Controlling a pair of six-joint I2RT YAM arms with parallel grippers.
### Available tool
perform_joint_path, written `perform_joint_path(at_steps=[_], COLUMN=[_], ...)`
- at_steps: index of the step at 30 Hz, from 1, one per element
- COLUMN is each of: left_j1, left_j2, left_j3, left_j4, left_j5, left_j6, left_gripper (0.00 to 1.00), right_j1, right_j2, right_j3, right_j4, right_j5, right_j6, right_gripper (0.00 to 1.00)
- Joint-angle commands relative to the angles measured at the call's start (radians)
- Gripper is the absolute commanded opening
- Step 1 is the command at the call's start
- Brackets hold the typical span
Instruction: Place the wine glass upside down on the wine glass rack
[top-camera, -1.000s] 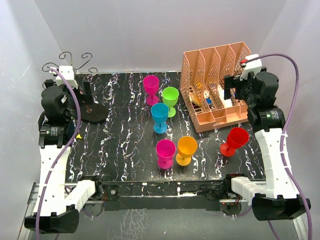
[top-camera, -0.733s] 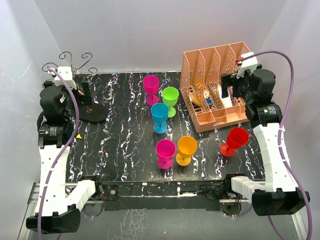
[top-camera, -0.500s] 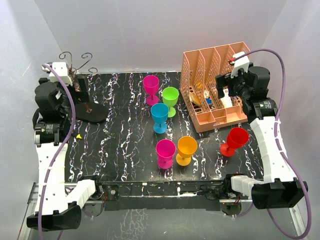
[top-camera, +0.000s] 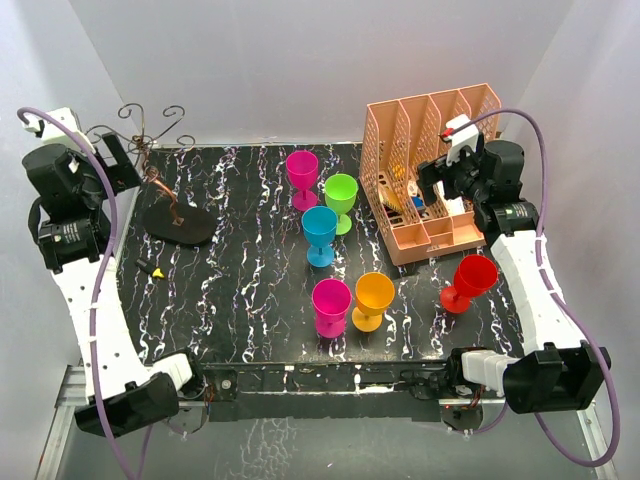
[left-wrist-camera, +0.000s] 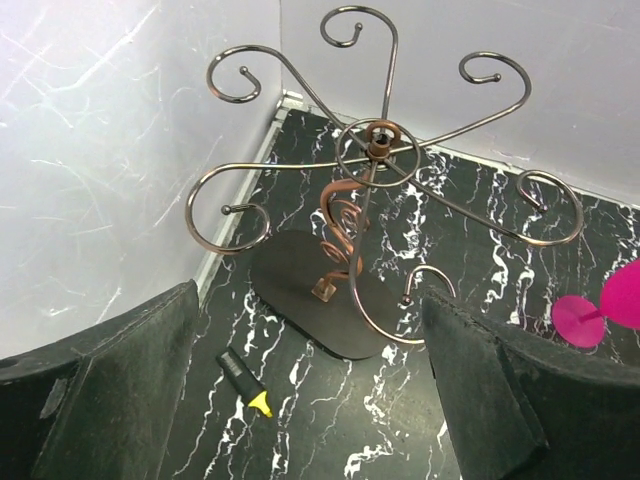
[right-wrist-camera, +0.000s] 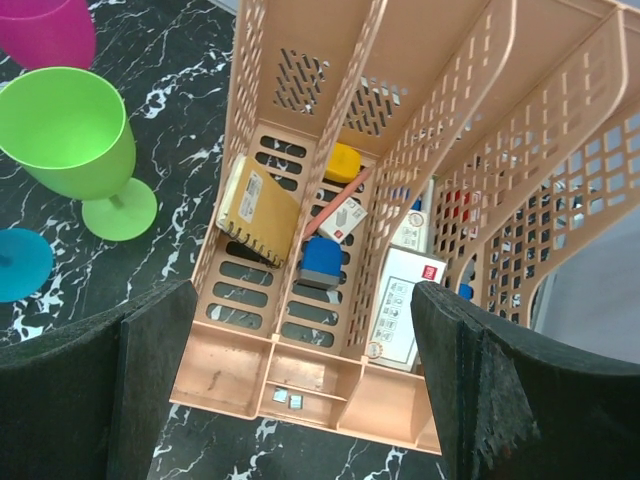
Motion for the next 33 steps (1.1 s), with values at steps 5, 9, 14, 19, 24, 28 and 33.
perform_joint_path(at_steps=[5,9,14,19,24,28,33], left_j1=[0.014,0.010,-0.056,-0.157,-0.191,-0.207,-0.220], left_j2=[0.086,0.164,0.248,0.274,0.275,0.275,0.275], left_j3=[0.135,0.208,0.264,0.240,0.203,0.180,0.147], left_j4=[-0.116,-0.190,-0.264,-0.253,-0.224,-0.211,-0.191], left_j5=[0.119,0.151,0.105,-0.009,-0.102,-0.123,-0.159], left_j6=[-0.018,-0.012,0.020,0.056,0.062,0.067,0.080], left_gripper=[0.89,0.88,0.90,0.92,0.90,0.83,0.75], right_j1=[0.043,0.055,0.066,0.069,0.069,0.069,0.069], right_j2=[0.004,0.009,0.014,0.019,0.022,0.026,0.033], right_j3=[-0.018,-0.029,-0.040,-0.052,-0.061,-0.068,-0.077], right_j4=[0.079,0.080,0.082,0.087,0.089,0.094,0.097], right_j5=[-0.034,-0.029,-0.026,-0.029,-0.026,-0.029,-0.032], right_j6=[0.011,0.008,0.005,0.006,0.006,0.006,0.007], right_gripper=[0.98,0.98,0.98,0.98,0.98,0.98,0.98])
